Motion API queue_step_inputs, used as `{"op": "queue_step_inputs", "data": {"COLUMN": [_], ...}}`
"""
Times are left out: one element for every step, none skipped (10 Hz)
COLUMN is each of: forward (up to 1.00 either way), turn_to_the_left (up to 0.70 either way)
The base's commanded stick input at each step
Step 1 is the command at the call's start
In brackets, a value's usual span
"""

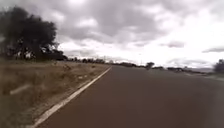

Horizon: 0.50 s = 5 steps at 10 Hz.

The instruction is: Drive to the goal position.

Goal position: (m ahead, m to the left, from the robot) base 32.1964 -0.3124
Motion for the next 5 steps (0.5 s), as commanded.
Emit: {"op": "queue_step_inputs", "data": {"forward": [1.00,1.00,1.00,1.00,1.00], "turn_to_the_left": [-0.05,-0.01,-0.15,-0.03,0.00]}}
